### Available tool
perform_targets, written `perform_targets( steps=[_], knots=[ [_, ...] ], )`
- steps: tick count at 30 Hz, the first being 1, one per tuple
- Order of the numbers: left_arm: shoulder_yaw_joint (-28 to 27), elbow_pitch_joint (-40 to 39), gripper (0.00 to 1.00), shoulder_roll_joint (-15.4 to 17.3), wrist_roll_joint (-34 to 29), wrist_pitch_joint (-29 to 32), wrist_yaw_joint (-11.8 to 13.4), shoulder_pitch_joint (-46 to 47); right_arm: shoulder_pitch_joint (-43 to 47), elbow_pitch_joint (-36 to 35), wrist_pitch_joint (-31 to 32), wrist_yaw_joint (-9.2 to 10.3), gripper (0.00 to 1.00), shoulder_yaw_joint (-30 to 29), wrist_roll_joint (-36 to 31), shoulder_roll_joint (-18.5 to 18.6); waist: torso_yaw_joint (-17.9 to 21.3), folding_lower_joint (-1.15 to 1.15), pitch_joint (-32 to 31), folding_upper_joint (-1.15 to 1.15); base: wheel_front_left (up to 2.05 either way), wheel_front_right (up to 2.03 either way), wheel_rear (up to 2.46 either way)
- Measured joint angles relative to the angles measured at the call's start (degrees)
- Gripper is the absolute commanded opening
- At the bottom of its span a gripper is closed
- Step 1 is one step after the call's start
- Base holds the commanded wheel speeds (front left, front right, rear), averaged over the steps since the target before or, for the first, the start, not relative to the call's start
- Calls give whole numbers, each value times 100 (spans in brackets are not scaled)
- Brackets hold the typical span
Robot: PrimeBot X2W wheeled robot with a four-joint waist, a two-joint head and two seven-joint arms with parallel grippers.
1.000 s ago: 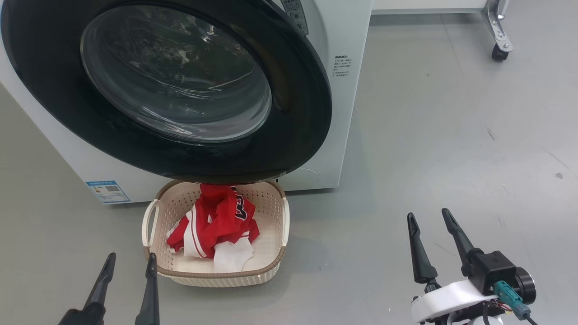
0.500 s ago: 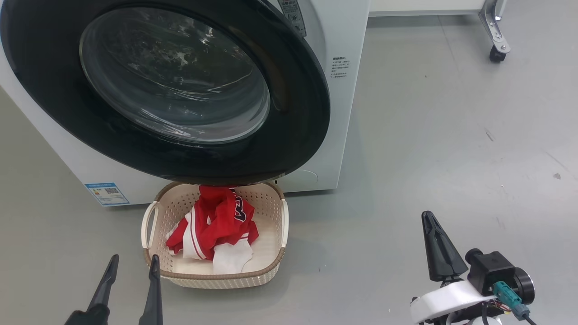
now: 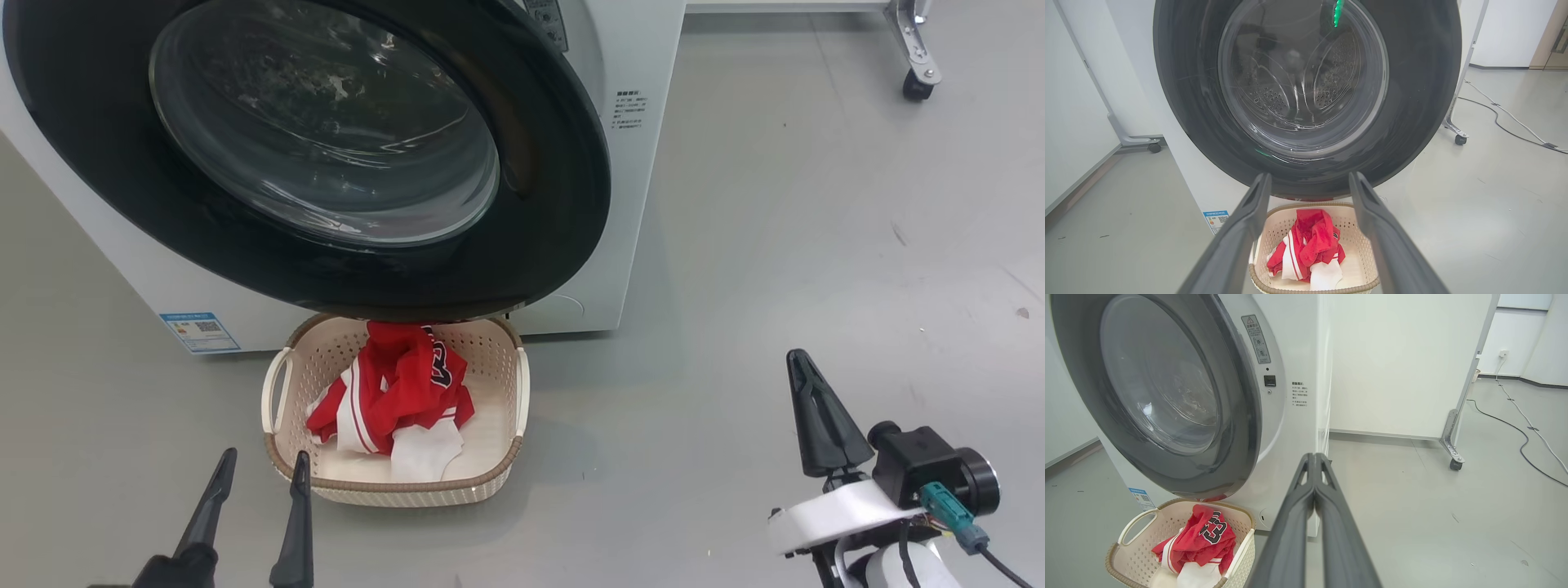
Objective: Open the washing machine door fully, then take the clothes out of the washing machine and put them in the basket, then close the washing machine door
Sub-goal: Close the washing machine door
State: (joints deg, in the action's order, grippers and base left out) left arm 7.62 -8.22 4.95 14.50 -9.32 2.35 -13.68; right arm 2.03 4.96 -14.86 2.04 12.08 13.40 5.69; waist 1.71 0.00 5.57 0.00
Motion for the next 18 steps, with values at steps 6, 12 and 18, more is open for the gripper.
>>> perform_targets(
  steps=[6, 12, 18],
  knots=[
    [88, -32, 100, -3, -2, -38, -36, 165, -349, -45, 0, -98, 0, -4, -45, 101, -107, 0, 218, 0, 0, 0, 0],
    [181, -92, 100, -13, -9, -89, -98, 397, -830, -55, 21, -257, 0, 10, -44, 154, -257, 0, 472, 0, 0, 0, 0],
    [226, -135, 100, -33, -9, -115, -143, 613, -1357, -26, 126, -424, 0, 101, -37, 158, -410, 0, 699, 0, 0, 0, 0]
  ],
)
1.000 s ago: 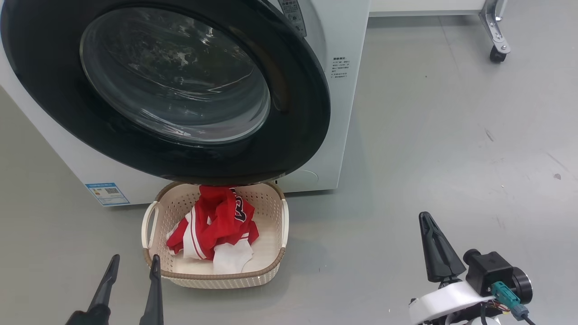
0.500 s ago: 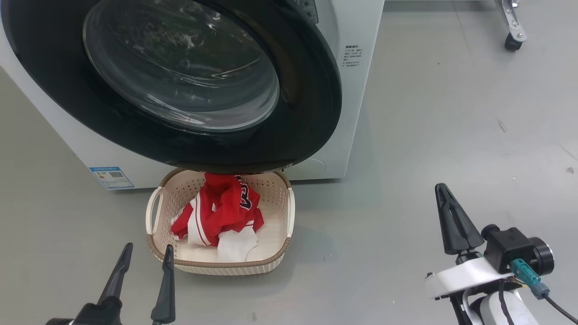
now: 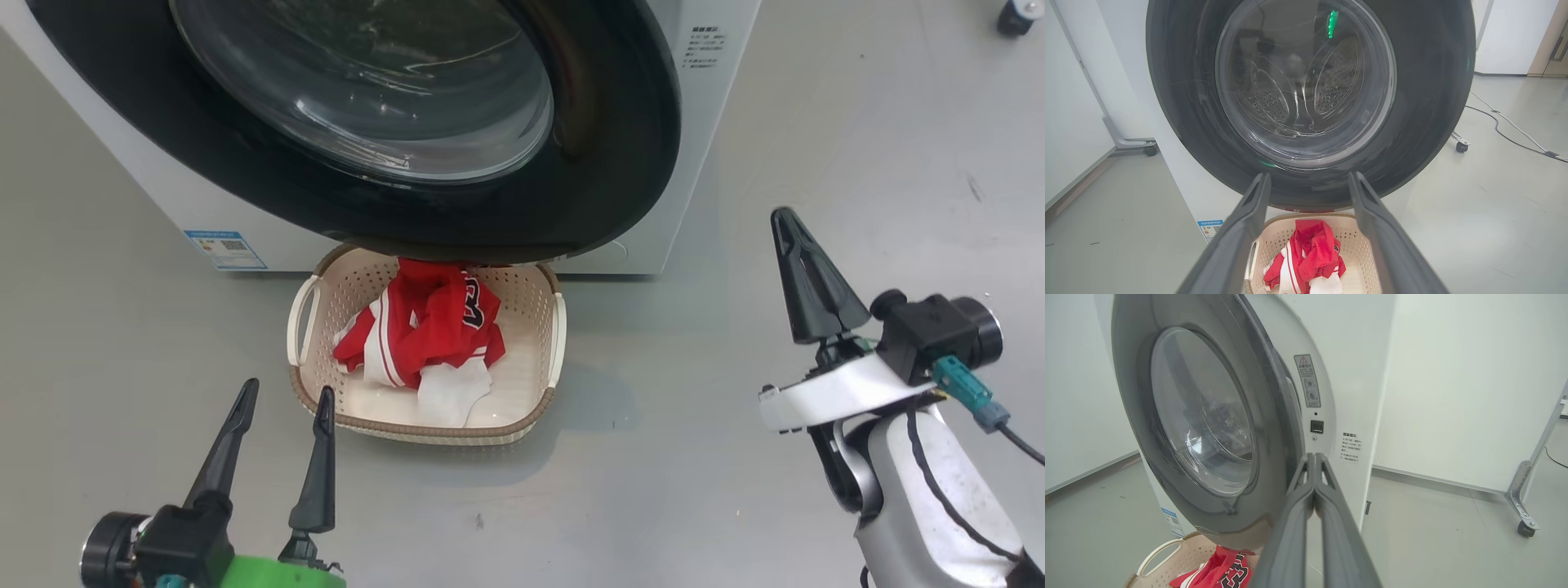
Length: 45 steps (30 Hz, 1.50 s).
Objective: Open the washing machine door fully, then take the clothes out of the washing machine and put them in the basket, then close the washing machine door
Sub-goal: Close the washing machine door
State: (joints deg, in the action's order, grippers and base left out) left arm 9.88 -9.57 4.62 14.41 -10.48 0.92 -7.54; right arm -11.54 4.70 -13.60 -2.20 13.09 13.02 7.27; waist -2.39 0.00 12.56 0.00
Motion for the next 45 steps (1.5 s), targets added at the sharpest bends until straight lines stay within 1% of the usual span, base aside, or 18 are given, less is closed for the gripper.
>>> perform_targets(
  steps=[4, 5, 9, 17, 22, 30, 34, 45],
  knots=[
    [37, 3, 100, -8, 0, -37, -30, 159, -461, 68, 88, -129, 0, 58, 2, 8, -139, 0, 181, 0, 0, 0, 0],
    [47, 2, 100, -10, 0, -46, -31, 192, -567, 79, 123, -130, 0, 78, 3, 7, -174, 0, 226, 0, 0, 0, 0],
    [87, 7, 100, -26, 0, -78, -73, 337, -1000, 146, 243, -244, 0, 164, 11, 12, -320, 0, 405, 0, 0, 0, 0],
    [111, 80, 100, -54, 1, -160, -80, 616, -1740, 393, 436, -372, 0, 375, 11, 48, -602, 0, 711, 0, 0, 0, 0],
    [79, 130, 100, -69, 2, -221, -79, 730, -2326, 624, 572, -424, 0, 565, 7, 53, -726, 0, 911, 0, 0, 0, 0],
    [122, 194, 100, -105, 3, -270, -123, 916, -2899, 942, 626, -447, 0, 603, 5, 58, -798, 0, 1122, 0, 0, 0, 0],
    [130, 281, 100, -127, 11, -278, -124, 1022, -3132, 1127, 623, -476, 0, 603, 9, 77, -827, 0, 1192, 0, 0, 0, 0],
    [172, 477, 100, -149, 11, -327, -131, 1083, -3568, 1680, 614, -480, 0, 524, 65, 158, -887, 0, 1206, 0, 0, 0, 0]
  ],
)
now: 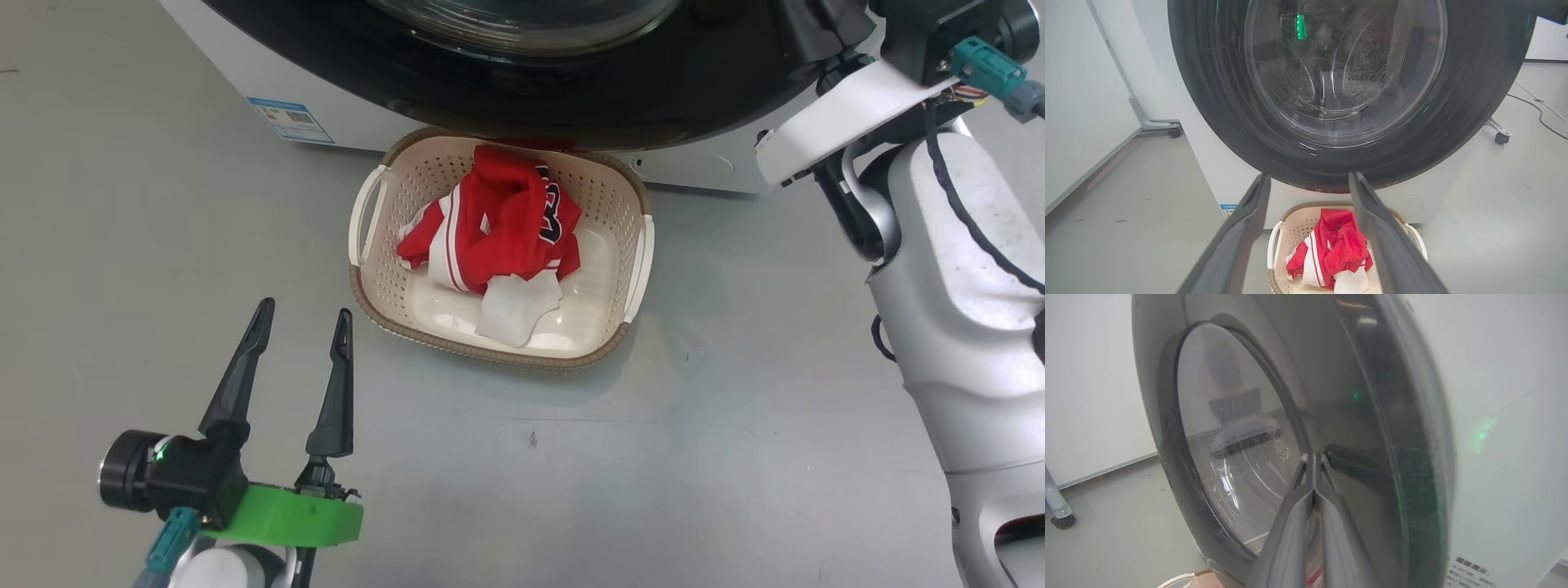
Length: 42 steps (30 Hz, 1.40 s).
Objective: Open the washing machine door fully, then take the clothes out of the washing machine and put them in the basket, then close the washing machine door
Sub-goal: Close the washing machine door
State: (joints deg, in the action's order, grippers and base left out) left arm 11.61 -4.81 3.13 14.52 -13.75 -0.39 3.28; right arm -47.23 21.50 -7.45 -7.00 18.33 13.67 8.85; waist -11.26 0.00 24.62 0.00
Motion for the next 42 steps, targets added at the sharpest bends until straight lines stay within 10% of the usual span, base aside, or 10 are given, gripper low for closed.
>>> perform_targets(
  steps=[42],
  knots=[
    [-46, 224, 100, -20, -1, -53, -47, 178, -312, 1149, -608, 9, 0, -229, 456, -233, 114, 0, -246, 0, 0, 0, 0]
  ],
)
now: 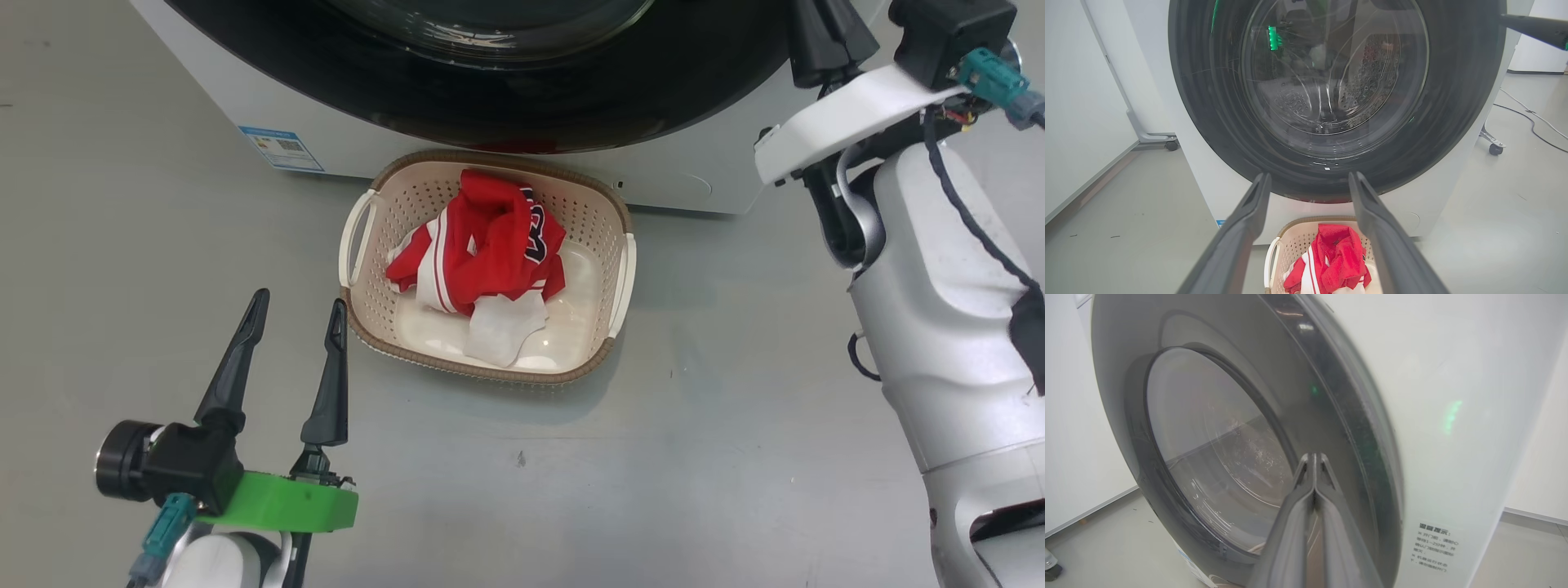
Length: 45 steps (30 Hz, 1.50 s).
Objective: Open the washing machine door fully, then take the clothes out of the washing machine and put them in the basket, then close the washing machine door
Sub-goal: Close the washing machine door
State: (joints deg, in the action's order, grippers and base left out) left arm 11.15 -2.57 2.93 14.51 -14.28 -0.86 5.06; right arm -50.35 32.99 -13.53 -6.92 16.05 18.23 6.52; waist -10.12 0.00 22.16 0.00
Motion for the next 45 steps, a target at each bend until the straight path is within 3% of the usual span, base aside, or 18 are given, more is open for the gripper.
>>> perform_targets(
  steps=[8, 9, 11, 13, 29, 38, 45],
  knots=[
    [-102, 31, 100, 4, 0, -1, 4, -1, 704, -221, -75, -1, 0, 51, 36, -77, 176, 0, -193, 0, 0, 0, 0],
    [-116, 34, 100, 5, 0, -1, 5, -2, 784, -254, -75, -1, 9, 69, 30, -81, 200, 0, -218, 0, 0, 0, 0],
    [-134, 38, 100, 9, 0, -1, 5, -2, 948, -318, -90, 0, 43, 49, 34, -108, 246, 0, -272, 0, 0, 0, 0],
    [-140, 44, 100, 10, 0, -2, 5, -5, 1111, -374, -90, 1, 100, 44, 34, -121, 293, 0, -325, 0, 0, 0, 0],
    [-291, 112, 100, 115, -9, -16, 67, -251, 2633, -1199, -91, 405, 100, -156, 33, -253, 703, 0, -841, 0, 0, 0, 0],
    [-343, 181, 100, 121, -8, -16, 186, -496, 3356, -1553, -90, 465, 100, -121, 23, -292, 930, 0, -1116, 0, 0, 0, 0],
    [-312, 212, 100, 121, -8, 16, 192, -660, 3882, -1766, -91, 621, 100, -214, -21, -301, 1062, 0, -1332, 0, 0, 0, 0]
  ],
)
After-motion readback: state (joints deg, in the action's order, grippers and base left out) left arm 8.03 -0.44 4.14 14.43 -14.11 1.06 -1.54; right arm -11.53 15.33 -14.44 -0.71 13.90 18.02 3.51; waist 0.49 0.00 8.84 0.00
